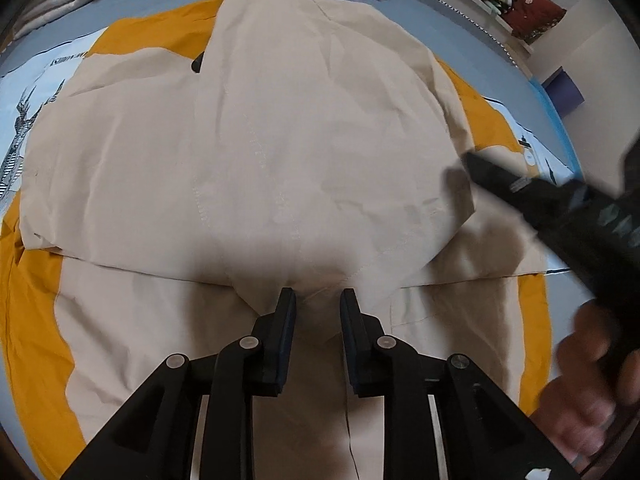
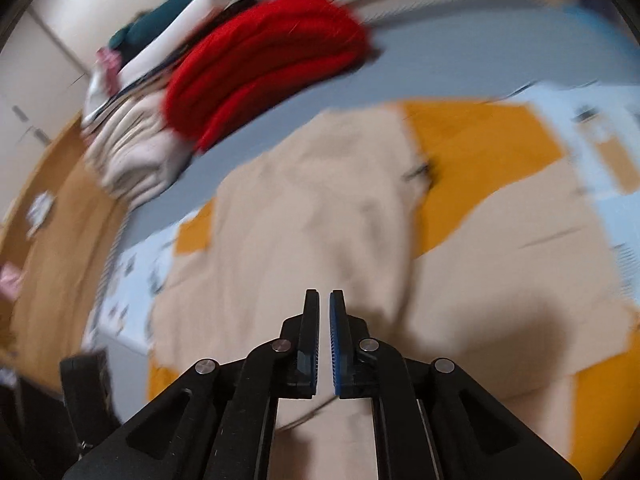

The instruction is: Fold large clothes

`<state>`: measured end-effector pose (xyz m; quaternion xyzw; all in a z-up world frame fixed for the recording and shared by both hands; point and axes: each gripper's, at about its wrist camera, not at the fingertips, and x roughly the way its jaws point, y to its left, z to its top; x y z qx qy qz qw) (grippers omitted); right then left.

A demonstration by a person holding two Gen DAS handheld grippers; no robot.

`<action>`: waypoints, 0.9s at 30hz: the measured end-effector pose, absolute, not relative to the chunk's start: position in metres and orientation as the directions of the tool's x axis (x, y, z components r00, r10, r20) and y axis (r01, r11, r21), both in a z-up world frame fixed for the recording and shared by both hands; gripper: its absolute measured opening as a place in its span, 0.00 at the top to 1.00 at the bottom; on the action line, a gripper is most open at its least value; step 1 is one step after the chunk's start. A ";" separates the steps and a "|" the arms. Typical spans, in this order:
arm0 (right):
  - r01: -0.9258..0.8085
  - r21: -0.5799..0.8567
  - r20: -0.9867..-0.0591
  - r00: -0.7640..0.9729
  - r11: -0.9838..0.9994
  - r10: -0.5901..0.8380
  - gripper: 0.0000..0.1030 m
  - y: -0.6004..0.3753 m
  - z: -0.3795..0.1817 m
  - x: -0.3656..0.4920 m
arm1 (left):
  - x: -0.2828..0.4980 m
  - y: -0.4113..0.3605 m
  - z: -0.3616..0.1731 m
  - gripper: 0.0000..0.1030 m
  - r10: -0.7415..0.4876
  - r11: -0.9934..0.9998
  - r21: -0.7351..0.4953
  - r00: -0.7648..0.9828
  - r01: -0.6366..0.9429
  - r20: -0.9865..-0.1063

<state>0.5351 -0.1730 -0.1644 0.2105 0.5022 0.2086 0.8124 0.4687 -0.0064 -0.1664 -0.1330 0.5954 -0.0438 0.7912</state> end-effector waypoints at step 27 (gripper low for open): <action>-0.142 0.381 -0.857 0.316 0.914 0.406 0.88 -0.139 -0.171 0.510 | 0.427 0.016 -0.111 0.81 -0.131 0.985 -0.168 0.434 -0.049 -0.891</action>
